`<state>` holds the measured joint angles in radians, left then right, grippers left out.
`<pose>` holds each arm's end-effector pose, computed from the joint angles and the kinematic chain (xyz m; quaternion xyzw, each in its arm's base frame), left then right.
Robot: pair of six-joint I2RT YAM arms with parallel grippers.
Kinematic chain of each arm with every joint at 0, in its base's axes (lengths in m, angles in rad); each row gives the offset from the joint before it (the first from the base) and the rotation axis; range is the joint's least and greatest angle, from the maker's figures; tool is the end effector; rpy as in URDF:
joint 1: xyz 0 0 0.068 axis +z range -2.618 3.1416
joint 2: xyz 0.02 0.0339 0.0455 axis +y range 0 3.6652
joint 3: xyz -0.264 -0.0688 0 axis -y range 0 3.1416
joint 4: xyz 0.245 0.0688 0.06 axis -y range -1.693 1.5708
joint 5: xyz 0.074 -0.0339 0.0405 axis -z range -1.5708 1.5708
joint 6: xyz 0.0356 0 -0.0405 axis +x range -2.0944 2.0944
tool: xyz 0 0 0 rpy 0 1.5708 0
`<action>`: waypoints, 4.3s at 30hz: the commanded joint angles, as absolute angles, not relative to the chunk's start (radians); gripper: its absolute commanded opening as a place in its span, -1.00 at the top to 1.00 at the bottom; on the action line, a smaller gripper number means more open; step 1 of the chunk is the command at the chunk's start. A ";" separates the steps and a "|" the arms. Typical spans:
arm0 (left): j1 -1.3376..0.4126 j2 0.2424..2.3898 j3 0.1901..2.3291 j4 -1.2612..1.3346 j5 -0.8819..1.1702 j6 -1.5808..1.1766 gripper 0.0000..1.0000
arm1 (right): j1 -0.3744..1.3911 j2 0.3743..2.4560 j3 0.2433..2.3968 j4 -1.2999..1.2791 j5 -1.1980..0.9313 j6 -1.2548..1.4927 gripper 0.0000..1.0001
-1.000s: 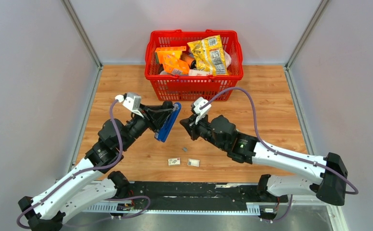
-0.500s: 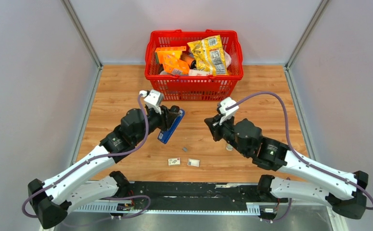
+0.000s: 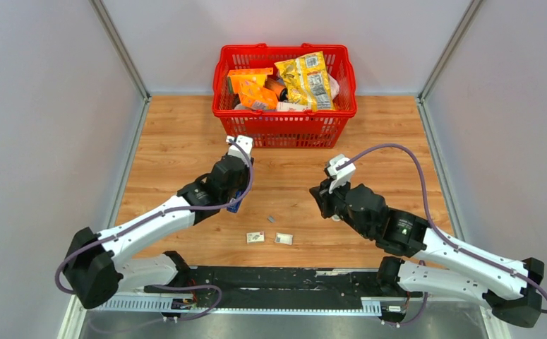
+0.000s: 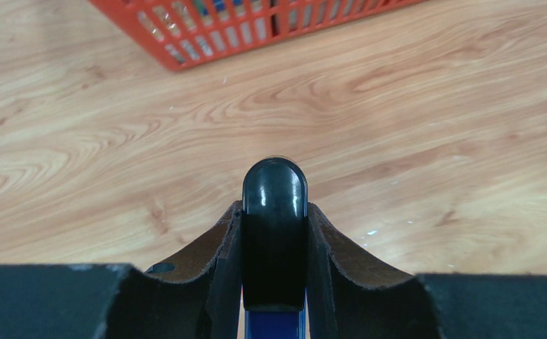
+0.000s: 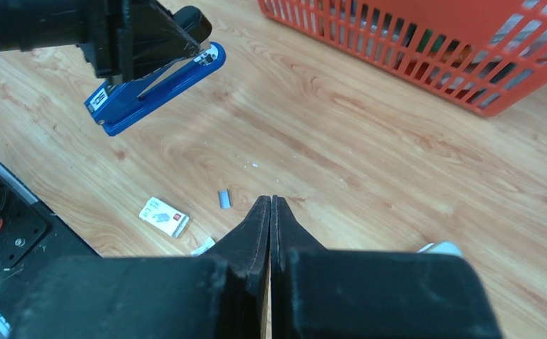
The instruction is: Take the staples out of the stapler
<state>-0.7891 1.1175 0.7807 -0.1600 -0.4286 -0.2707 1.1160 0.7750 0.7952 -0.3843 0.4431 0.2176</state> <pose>0.1859 -0.1663 0.2758 0.1100 0.8394 -0.0950 0.5237 0.0903 0.1499 0.3254 -0.2365 0.7778 0.2002 0.5469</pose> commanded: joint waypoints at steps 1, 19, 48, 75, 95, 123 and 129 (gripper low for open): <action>-0.747 1.167 0.766 -0.066 -0.505 -0.264 1.00 | 1.114 0.791 0.779 -0.365 0.417 0.268 1.00; -0.614 1.333 0.611 0.201 -0.430 -0.365 0.95 | 1.115 0.795 0.764 -0.420 0.433 0.291 0.99; -0.612 1.348 0.494 0.288 -0.407 -0.423 0.00 | 1.115 0.839 0.769 -0.425 0.436 0.325 0.69; -0.635 0.988 0.673 -0.035 -0.221 -0.385 -0.64 | 1.114 0.831 0.813 -0.492 0.521 0.278 0.60; -0.911 1.488 1.161 -0.123 -0.020 -0.337 -0.67 | 1.115 0.577 0.908 -0.827 0.778 0.454 0.51; -0.989 2.062 1.653 -0.227 0.089 -0.361 -0.73 | 1.115 0.465 0.887 -0.925 0.811 0.489 0.44; -1.038 2.146 1.767 -0.343 -0.067 -0.334 -0.73 | 1.114 0.453 0.884 -0.922 0.799 0.495 0.44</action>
